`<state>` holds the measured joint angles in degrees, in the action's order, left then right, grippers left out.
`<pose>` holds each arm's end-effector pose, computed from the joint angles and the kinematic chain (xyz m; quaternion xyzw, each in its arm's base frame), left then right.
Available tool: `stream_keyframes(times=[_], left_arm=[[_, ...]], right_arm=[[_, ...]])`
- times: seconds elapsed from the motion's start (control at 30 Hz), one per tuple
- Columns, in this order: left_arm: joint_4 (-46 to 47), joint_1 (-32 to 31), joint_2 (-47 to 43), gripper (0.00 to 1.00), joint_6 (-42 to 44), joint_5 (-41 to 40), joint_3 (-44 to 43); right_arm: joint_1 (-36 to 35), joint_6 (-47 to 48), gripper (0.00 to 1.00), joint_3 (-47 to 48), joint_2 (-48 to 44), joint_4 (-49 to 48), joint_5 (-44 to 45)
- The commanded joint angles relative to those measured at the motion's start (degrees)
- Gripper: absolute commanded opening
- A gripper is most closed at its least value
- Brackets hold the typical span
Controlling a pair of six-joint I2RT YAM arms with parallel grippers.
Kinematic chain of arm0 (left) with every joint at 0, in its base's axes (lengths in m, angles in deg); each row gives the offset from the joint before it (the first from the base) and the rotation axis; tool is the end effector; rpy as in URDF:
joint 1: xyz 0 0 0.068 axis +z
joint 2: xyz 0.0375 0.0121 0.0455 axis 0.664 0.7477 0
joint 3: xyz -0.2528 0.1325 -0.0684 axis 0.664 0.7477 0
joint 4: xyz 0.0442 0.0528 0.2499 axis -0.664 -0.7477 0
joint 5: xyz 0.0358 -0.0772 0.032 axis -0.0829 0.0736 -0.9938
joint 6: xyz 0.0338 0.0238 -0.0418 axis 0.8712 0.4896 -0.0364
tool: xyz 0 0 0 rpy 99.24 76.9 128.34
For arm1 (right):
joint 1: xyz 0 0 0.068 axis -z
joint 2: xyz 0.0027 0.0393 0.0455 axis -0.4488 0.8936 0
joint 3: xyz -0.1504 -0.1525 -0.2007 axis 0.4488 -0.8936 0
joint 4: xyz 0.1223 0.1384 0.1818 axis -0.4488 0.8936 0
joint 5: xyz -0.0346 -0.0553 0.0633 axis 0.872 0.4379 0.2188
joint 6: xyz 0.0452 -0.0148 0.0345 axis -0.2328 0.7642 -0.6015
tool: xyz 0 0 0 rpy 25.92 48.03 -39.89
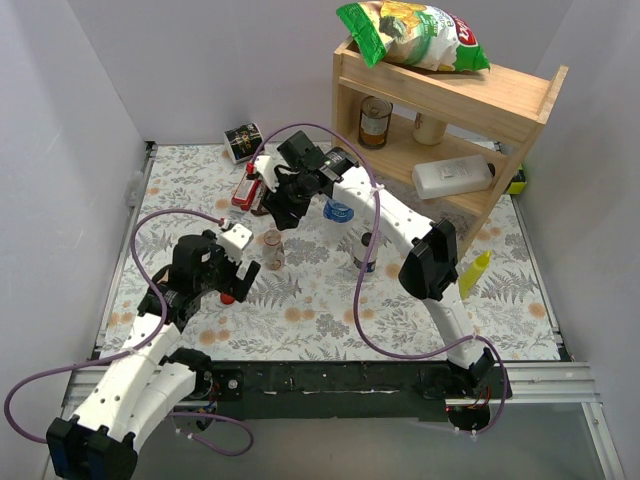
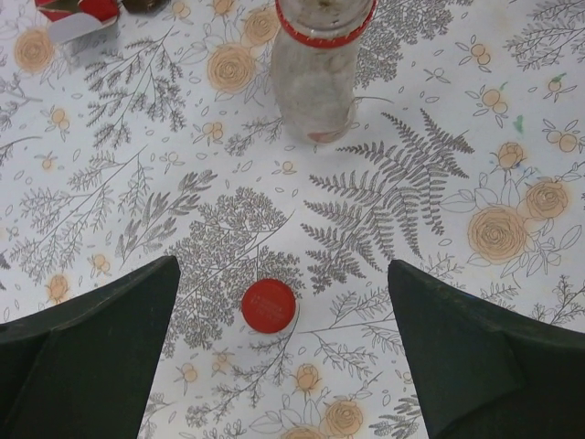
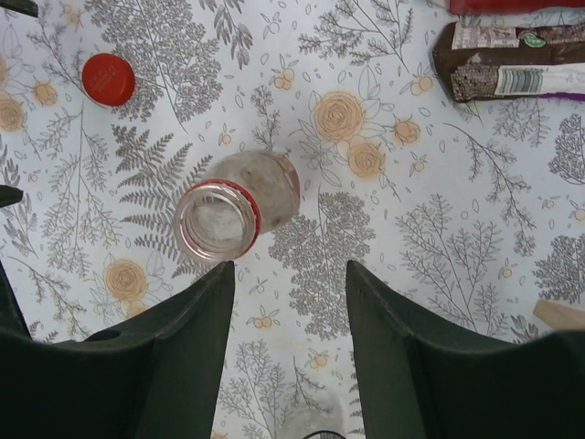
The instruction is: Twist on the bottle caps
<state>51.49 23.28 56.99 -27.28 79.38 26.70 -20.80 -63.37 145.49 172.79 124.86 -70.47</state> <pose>0.1410 -0.0534 0.2656 0.0164 0.8989 -0.2067 0.3861 0.3321 0.3821 0.3341 -0.5674 0.7339 0.2250 0.2979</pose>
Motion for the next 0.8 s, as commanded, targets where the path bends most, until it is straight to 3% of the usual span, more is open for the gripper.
stream_keyframes(times=[0.0, 0.27, 0.5, 0.57, 0.77], left_arm=[[-4.4, 1.8, -2.2, 0.98, -0.3, 0.2, 0.3], [-2.6, 2.2, -1.3, 0.98, -0.7, 1.7, 1.0], [0.1, 2.2, -0.4, 0.98, 1.4, 5.2, 1.3], [1.6, 2.2, -0.4, 0.98, 1.9, 6.6, 2.0], [10.3, 2.2, 0.9, 0.98, 6.3, 10.4, 5.7]], right_arm=[[-1.0, -2.5, 0.59, 4.8, 0.8, -2.6, -3.0], [-2.2, -3.1, 0.57, 4.6, 2.9, -2.7, -3.0], [-2.5, -2.7, 0.46, 4.5, 4.5, -2.7, 1.5], [-2.5, -2.5, 0.42, 4.2, 4.5, -2.7, 1.5], [-2.4, -2.6, 0.12, 4.5, 4.4, -2.4, -1.9]])
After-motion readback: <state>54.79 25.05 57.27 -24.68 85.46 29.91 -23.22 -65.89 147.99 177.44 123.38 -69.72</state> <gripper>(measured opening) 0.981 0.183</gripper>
